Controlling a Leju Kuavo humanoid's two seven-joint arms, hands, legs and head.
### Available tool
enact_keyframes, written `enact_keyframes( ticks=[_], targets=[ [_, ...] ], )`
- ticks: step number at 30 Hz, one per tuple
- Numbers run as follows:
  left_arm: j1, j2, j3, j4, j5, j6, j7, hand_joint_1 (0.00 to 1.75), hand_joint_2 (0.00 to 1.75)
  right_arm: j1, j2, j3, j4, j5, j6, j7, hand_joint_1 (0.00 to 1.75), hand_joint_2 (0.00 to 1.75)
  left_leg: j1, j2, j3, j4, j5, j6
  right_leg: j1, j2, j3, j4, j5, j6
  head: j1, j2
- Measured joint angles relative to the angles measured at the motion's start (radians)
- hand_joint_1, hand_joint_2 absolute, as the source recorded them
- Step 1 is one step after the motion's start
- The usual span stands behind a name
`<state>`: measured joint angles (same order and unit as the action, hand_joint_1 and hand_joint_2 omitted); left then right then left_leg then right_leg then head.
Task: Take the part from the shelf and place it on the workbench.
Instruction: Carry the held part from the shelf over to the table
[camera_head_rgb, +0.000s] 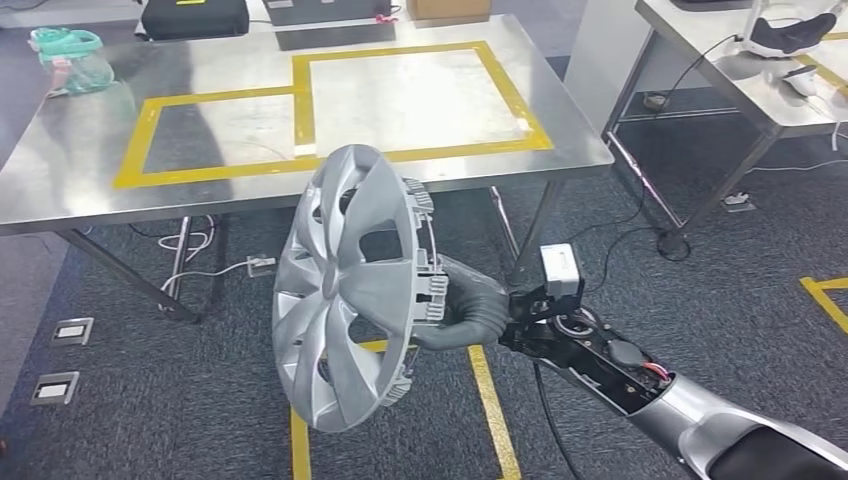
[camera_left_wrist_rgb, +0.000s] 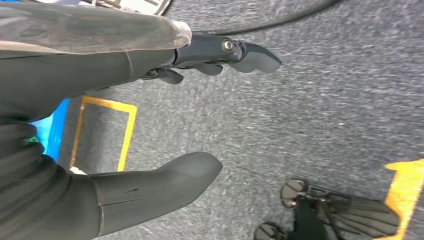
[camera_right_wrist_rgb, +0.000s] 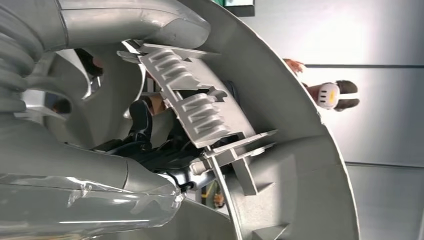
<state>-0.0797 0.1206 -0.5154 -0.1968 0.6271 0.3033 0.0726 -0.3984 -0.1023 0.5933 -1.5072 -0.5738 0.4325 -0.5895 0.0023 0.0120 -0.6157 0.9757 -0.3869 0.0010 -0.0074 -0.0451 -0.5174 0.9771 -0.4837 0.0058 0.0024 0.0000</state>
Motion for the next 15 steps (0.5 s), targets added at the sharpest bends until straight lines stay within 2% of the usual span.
enact_keyframes(
  ticks=[2,4,5,7,8,9,10,11,13,14,15],
  targets=[
    [0.000,0.000,0.000,0.000,0.000,0.000,0.000,0.00,1.75,0.000,0.001,0.000,0.000,-0.001,0.000,0.000,1.75,1.75,-0.002,-0.002,0.006,-0.010,-0.003,0.005,0.000,-0.005,0.004,-0.004,-0.004,0.010,0.002,0.000],
    [0.001,-0.001,0.000,0.000,0.000,0.000,0.000,0.00,1.75,-0.001,0.003,-0.001,0.000,-0.001,0.000,0.000,1.75,1.75,0.002,-0.005,0.016,-0.023,-0.002,0.012,-0.002,0.006,-0.002,0.016,-0.024,0.020,0.006,0.000],
    [0.001,-0.001,0.000,0.000,0.001,0.000,0.000,0.00,1.75,-0.001,0.003,-0.002,0.000,-0.002,0.001,0.000,1.75,1.75,0.005,-0.006,0.022,-0.028,-0.002,0.015,-0.002,0.016,-0.018,0.055,-0.047,0.023,0.009,0.000],
    [0.000,-0.002,0.000,0.000,0.001,0.001,-0.001,0.00,1.75,0.000,0.003,-0.002,0.002,-0.002,0.000,0.000,1.75,1.75,0.005,-0.009,0.026,-0.030,-0.005,0.021,-0.003,0.033,-0.079,0.184,-0.107,0.026,0.018,0.000],
    [-0.001,-0.002,0.000,0.000,0.002,0.001,-0.001,0.00,1.75,0.001,0.003,-0.003,0.004,-0.002,-0.001,0.000,1.75,1.75,0.004,-0.012,0.028,-0.029,-0.007,0.023,-0.003,0.036,-0.110,0.244,-0.124,0.029,0.021,0.000],
    [-0.001,-0.003,0.000,0.000,0.002,0.001,-0.002,0.00,1.75,0.002,0.003,-0.003,0.006,-0.002,-0.003,0.000,1.75,1.75,0.004,-0.015,0.030,-0.028,-0.009,0.024,-0.004,0.038,-0.130,0.275,-0.124,0.031,0.024,0.000],
    [-0.001,-0.004,0.000,0.000,0.003,0.000,-0.002,0.00,1.75,0.003,0.003,-0.004,0.007,-0.002,-0.006,0.000,1.75,1.75,0.004,-0.019,0.033,-0.026,-0.012,0.024,-0.005,0.038,-0.132,0.268,-0.103,0.033,0.026,0.000],
    [-0.001,-0.005,0.000,0.000,0.003,0.000,-0.003,0.00,1.75,0.004,0.003,-0.005,0.008,-0.002,-0.009,0.001,1.75,1.75,0.005,-0.022,0.037,-0.024,-0.016,0.022,-0.007,0.039,-0.116,0.223,-0.066,0.034,0.029,0.000],
    [0.000,-0.007,0.000,0.000,0.003,-0.001,-0.003,0.00,1.75,0.007,0.003,-0.009,0.008,-0.003,-0.016,0.001,1.75,1.75,0.004,-0.029,0.043,-0.015,-0.026,0.015,-0.010,0.042,-0.065,0.095,0.006,0.034,0.036,0.000],
    [-0.001,-0.008,0.000,0.000,0.003,-0.001,-0.003,0.00,1.75,0.009,0.003,-0.012,0.007,-0.005,-0.019,0.000,1.75,1.75,0.003,-0.032,0.041,-0.010,-0.029,0.011,-0.011,0.045,-0.043,0.047,0.021,0.030,0.038,0.000],
    [-0.001,-0.009,0.000,0.000,0.003,-0.002,-0.003,0.00,1.75,0.013,0.003,-0.014,0.006,-0.006,-0.021,0.000,1.75,1.75,0.002,-0.034,0.037,-0.006,-0.029,0.006,-0.010,0.047,-0.033,0.022,0.023,0.025,0.038,0.000]
  ],
)
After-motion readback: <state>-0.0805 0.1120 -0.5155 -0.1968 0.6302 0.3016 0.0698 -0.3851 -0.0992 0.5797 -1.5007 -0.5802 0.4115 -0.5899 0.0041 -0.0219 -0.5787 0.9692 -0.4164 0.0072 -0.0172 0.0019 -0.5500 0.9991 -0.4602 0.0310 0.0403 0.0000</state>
